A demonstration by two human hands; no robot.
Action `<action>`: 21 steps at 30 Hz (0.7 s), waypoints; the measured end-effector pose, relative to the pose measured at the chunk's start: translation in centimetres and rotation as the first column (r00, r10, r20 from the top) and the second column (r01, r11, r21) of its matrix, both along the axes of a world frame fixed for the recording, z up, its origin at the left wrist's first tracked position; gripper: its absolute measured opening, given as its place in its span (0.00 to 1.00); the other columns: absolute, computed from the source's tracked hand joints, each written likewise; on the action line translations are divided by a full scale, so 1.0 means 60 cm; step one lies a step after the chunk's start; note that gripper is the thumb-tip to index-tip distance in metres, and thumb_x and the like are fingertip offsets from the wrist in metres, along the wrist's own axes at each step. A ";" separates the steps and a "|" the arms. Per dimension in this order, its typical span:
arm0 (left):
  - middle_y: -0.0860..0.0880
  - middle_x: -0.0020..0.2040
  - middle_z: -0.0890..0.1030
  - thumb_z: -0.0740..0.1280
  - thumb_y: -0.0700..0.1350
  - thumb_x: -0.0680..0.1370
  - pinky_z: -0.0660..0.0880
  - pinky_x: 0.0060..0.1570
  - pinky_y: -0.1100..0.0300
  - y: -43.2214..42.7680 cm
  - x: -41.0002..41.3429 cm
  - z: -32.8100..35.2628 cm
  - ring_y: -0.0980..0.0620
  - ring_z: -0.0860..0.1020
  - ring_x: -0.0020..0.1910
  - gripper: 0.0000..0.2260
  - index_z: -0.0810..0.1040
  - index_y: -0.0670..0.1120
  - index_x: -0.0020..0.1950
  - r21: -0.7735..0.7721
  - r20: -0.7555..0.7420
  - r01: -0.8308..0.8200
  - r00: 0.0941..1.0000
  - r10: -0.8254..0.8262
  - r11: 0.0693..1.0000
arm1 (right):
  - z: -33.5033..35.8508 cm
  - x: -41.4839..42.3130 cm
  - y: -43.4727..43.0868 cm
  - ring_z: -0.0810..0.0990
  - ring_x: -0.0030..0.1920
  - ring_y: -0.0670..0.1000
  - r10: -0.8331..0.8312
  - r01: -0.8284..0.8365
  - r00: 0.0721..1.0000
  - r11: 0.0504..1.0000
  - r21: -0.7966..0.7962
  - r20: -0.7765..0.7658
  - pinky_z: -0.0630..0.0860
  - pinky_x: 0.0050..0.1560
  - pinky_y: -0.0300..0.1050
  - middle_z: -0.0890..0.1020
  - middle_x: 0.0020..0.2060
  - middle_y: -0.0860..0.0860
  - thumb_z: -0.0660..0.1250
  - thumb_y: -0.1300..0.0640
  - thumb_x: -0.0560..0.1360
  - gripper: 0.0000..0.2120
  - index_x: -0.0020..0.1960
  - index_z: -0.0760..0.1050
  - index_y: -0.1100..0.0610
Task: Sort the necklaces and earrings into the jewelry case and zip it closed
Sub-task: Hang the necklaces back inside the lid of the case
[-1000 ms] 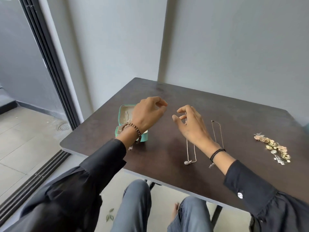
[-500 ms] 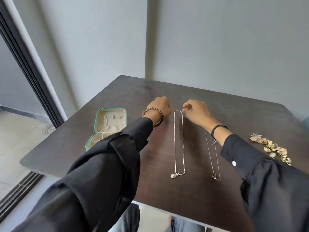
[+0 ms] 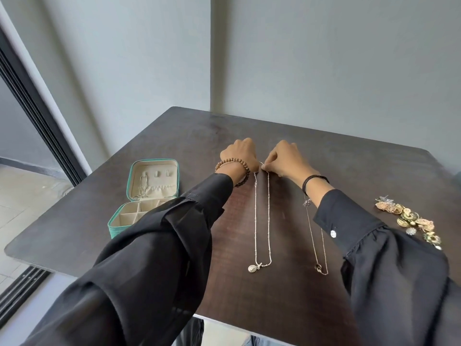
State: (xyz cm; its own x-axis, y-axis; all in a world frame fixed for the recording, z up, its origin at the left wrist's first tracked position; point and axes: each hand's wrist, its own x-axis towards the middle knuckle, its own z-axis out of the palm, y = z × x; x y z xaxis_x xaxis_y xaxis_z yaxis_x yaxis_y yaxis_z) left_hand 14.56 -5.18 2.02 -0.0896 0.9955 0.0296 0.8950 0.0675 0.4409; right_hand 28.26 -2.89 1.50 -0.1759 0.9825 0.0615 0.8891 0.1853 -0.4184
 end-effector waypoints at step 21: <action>0.41 0.59 0.81 0.57 0.41 0.84 0.76 0.59 0.51 -0.066 -0.010 -0.002 0.42 0.79 0.58 0.11 0.76 0.37 0.59 0.033 0.470 0.077 0.879 -0.084 0.996 | 0.043 0.002 -0.064 0.82 0.39 0.55 0.085 -0.066 0.876 0.996 0.055 -0.475 0.80 0.45 0.50 0.83 0.36 0.53 0.70 0.60 0.73 0.06 0.42 0.73 0.54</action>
